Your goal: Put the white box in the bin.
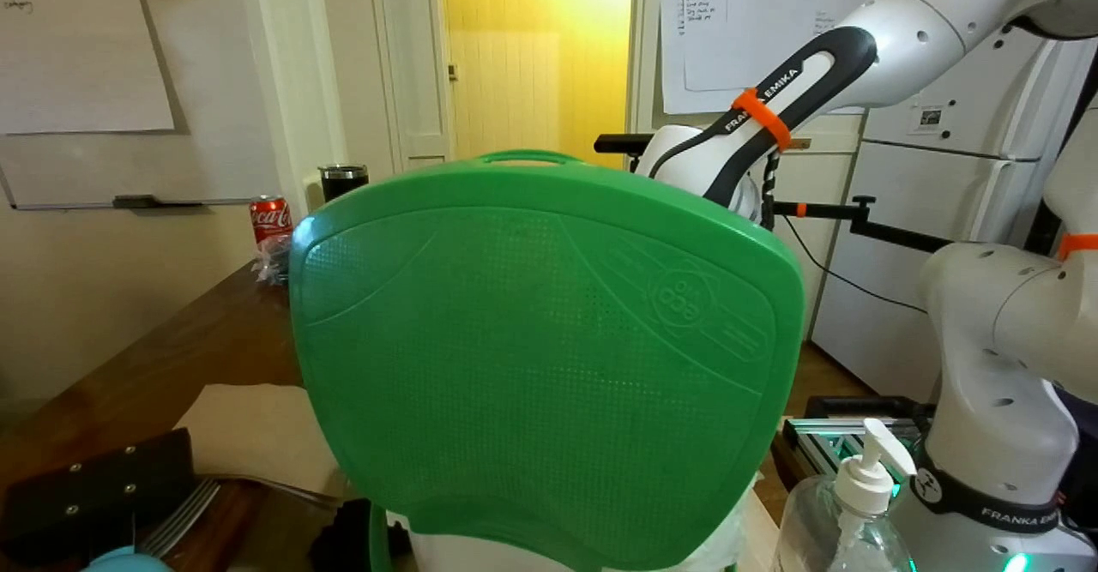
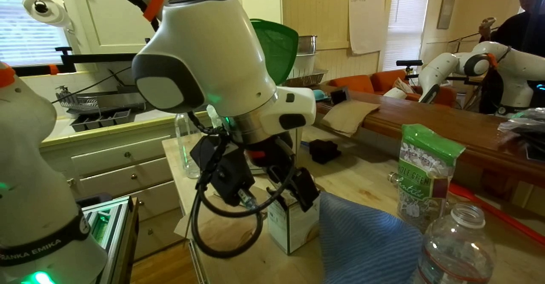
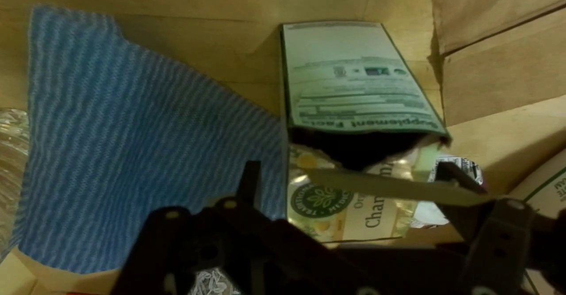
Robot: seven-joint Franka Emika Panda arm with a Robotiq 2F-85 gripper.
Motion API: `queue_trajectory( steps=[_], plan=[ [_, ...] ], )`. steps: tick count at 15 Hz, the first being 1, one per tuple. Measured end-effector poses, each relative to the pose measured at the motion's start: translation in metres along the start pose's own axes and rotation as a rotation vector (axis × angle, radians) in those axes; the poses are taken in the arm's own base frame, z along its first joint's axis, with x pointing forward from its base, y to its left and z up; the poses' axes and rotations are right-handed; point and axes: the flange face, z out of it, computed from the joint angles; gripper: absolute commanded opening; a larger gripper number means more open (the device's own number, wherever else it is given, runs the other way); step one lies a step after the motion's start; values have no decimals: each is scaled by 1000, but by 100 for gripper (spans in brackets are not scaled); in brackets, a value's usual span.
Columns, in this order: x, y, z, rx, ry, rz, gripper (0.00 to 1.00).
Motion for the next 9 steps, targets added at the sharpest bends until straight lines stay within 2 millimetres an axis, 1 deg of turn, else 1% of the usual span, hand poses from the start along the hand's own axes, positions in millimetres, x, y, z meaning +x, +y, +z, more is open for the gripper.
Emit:
queue_trajectory(
  steps=[3, 4, 7, 9],
  plan=[
    [-1, -2, 6, 10, -7, 0, 100],
    [-1, -2, 8, 13, -9, 1, 90],
    [-2, -3, 12, 21, -12, 3, 66],
    [-2, -3, 13, 22, -12, 4, 64]
  ],
)
